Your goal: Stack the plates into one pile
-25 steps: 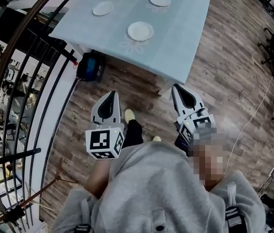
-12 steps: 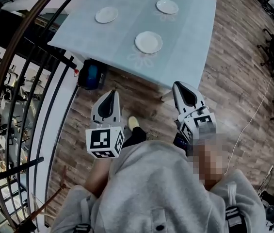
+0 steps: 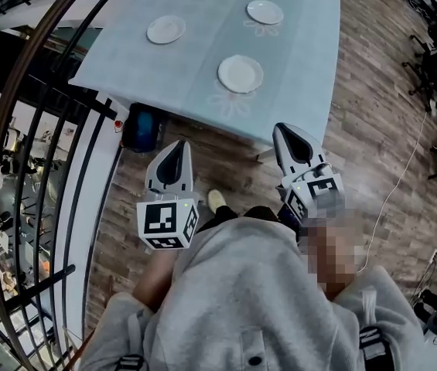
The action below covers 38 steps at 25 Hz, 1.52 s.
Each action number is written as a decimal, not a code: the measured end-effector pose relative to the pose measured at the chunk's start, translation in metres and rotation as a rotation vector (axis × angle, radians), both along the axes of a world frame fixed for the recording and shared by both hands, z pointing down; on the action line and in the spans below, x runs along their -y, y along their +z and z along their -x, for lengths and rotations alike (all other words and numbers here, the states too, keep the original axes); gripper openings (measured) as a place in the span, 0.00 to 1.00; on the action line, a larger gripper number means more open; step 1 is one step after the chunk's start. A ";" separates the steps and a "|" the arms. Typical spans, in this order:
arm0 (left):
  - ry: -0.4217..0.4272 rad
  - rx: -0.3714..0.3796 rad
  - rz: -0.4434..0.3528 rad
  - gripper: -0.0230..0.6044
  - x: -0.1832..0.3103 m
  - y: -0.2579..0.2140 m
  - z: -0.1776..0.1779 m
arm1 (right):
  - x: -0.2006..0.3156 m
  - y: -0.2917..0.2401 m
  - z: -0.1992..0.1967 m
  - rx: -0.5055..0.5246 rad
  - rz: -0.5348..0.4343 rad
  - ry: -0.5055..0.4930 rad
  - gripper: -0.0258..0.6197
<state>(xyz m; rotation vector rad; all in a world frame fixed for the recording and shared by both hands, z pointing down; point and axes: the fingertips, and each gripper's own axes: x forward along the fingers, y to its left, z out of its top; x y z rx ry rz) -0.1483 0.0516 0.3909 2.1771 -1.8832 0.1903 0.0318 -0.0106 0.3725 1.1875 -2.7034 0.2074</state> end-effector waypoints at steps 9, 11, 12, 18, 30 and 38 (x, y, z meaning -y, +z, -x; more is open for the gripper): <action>0.018 0.008 0.002 0.07 0.010 0.000 0.022 | 0.004 0.003 0.017 -0.032 -0.012 0.015 0.08; 0.014 0.008 0.001 0.07 0.012 -0.001 0.026 | 0.006 0.003 0.018 -0.041 -0.016 0.015 0.08; 0.013 0.008 0.000 0.07 0.013 -0.001 0.028 | 0.008 0.002 0.018 -0.044 -0.018 0.016 0.08; 0.009 0.011 -0.008 0.07 0.025 -0.002 0.042 | 0.023 0.001 0.026 -0.051 -0.034 0.022 0.08; 0.059 0.051 0.005 0.07 0.087 -0.001 0.060 | 0.071 0.006 0.043 -0.036 -0.010 0.049 0.08; 0.114 0.118 0.045 0.07 0.149 0.009 0.085 | 0.110 0.017 0.060 -0.018 0.039 0.082 0.08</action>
